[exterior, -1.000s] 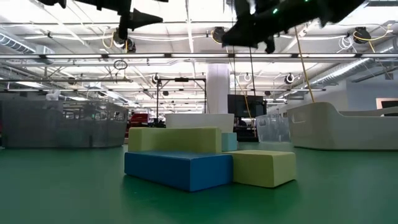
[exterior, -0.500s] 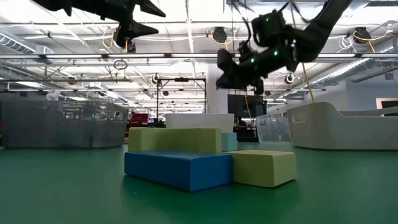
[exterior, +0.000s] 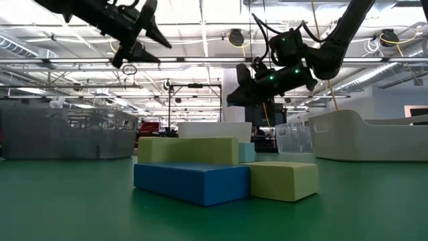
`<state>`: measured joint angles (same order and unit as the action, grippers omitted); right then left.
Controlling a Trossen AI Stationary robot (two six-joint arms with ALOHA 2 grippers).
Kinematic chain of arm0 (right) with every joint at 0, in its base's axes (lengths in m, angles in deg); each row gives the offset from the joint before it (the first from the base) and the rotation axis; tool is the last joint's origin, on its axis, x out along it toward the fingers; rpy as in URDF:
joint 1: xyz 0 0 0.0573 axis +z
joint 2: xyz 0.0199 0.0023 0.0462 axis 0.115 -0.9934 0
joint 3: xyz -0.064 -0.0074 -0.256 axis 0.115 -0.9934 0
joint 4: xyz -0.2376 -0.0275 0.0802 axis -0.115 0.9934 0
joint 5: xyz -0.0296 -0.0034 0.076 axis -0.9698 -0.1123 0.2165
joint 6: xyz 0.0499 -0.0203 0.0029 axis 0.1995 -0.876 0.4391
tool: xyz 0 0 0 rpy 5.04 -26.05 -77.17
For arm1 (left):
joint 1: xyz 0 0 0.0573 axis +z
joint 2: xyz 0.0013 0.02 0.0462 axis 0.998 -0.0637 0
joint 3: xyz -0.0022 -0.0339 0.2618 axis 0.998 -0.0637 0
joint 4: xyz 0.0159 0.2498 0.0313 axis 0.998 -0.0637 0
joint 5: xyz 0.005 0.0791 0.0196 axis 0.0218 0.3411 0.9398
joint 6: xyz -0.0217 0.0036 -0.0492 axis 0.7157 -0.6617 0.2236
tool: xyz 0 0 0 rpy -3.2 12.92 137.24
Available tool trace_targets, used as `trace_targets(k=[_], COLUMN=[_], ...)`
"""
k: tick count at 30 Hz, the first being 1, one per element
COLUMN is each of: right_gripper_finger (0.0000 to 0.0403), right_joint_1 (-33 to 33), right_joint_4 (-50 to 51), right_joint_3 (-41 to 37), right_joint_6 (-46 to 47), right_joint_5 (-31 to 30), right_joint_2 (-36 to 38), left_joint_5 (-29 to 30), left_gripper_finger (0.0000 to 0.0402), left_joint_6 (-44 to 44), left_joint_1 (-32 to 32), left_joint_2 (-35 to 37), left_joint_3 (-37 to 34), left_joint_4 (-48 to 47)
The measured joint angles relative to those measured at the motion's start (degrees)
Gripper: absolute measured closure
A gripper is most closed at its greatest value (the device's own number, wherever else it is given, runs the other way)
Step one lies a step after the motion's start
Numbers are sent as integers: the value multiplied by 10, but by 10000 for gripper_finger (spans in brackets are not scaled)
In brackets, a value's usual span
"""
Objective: Sort & place blocks by color
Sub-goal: Put the right blue block into the white bin, then put the left blue block into the white bin
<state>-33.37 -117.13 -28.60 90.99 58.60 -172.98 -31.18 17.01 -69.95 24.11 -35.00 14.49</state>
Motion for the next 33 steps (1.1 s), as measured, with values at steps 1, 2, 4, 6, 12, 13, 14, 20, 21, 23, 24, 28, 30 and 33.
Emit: trace_targets(k=[1,2,4,6,12,13,14,20,21,23,24,28,30,33], right_gripper_finger=[303,294,273,248,173,164,156,138,138,140,141,144,144,144], right_joint_1=[-3,-6,-9,-10,-10,-10,-10,-10,-10,-10,-10,-10,-10,-9], right_joint_4=[0,0,0,0,-17,-28,-41,-91,-90,-89,-88,-83,-79,-79], right_joint_3=[0,0,0,0,0,0,0,0,0,0,0,0,0,0], right_joint_6=[2,2,0,-4,-18,-18,-18,-18,-18,-23,-29,-48,-48,-47], right_joint_5=[16,32,53,65,65,65,65,65,65,65,65,65,65,65], right_joint_2=[0,0,0,0,0,0,0,16,21,29,33,44,48,48], left_joint_5=[1,-1,-21,-59,-202,-210,-210,-209,-208,-207,-208,-211,-213,-230], left_gripper_finger=[156,156,156,156,156,156,156,156,156,156,156,156,156,156], left_joint_6=[15,31,63,96,179,193,208,328,352,399,427,545,611,738], left_joint_1=[-2,-5,-13,-24,-95,-116,-139,-295,-323,-379,-405,-486,-513,-536], left_joint_2=[0,0,0,0,0,0,0,-12,-17,-28,-36,-67,-82,-98], left_joint_3=[0,0,0,0,0,0,0,0,0,0,1,0,0,0], left_joint_4=[-17,-35,-73,-107,-140,-140,-143,-144,-146,-146,-144,-162,-176,-204])
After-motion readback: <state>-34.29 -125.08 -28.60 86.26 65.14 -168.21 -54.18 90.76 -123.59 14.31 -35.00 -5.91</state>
